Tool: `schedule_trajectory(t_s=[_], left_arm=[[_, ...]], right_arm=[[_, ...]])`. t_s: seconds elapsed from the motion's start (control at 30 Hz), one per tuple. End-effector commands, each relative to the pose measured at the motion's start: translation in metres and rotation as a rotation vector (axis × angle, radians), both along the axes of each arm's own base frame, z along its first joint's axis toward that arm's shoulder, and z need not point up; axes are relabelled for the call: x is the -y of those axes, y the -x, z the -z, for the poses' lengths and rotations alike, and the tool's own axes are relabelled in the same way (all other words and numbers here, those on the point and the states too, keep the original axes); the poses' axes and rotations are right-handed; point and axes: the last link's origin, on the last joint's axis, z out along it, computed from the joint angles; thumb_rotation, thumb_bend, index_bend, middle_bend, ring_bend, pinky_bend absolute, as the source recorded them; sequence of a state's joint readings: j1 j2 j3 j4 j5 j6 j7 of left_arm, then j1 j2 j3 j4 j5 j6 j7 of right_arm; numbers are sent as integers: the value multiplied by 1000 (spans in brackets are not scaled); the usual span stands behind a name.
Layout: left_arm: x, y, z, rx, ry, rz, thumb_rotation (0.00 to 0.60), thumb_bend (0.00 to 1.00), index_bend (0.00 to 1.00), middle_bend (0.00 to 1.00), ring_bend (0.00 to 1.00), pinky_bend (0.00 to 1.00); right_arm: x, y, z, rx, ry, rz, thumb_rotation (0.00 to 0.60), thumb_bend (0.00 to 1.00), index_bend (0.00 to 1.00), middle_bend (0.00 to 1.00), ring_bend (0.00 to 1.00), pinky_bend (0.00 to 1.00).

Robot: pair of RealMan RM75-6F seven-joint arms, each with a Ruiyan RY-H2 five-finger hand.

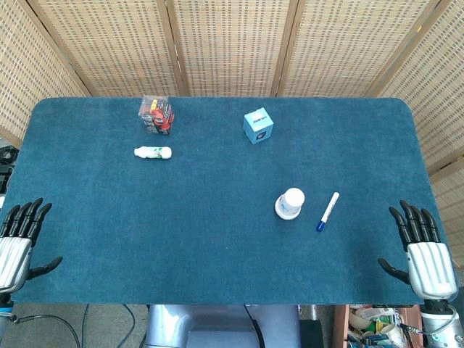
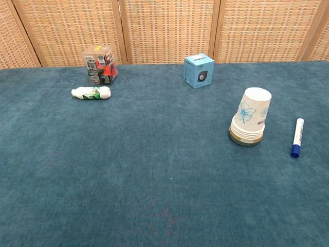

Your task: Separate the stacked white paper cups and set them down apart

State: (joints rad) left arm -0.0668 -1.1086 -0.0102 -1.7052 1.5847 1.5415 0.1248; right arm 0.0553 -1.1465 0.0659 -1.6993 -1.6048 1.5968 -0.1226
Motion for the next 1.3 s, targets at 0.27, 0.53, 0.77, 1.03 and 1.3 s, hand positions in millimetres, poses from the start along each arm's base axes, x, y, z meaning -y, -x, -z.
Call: schedule_trajectory(t_s=[0.27,0.53,0.77,1.03,1.3], left_arm=[[-1,2,-1,11,-1,-11,600,110,0,0,0,0],[-3,0,-2,19,-11,-12,600,110,0,0,0,0],[-11,2,2,-13,-15,-41,600,110,0,0,0,0],[-24,5,17,-68,3,-67,600,110,0,0,0,0],[-33,7,20,-75,7,-89,600,109,0,0,0,0]], right_arm=[[0,1,3,-6,-22,12,600,0,0,0,0,0],[43,-11,16,-83,-146,-51,600,0,0,0,0,0],[107,-48,36,46,-333,-92,600,0,0,0,0,0],[166,-78,80,94,-436,-84,600,0,5,85,4,112],[180,-90,105,66,-460,-79,600,57,83,222,119,260]])
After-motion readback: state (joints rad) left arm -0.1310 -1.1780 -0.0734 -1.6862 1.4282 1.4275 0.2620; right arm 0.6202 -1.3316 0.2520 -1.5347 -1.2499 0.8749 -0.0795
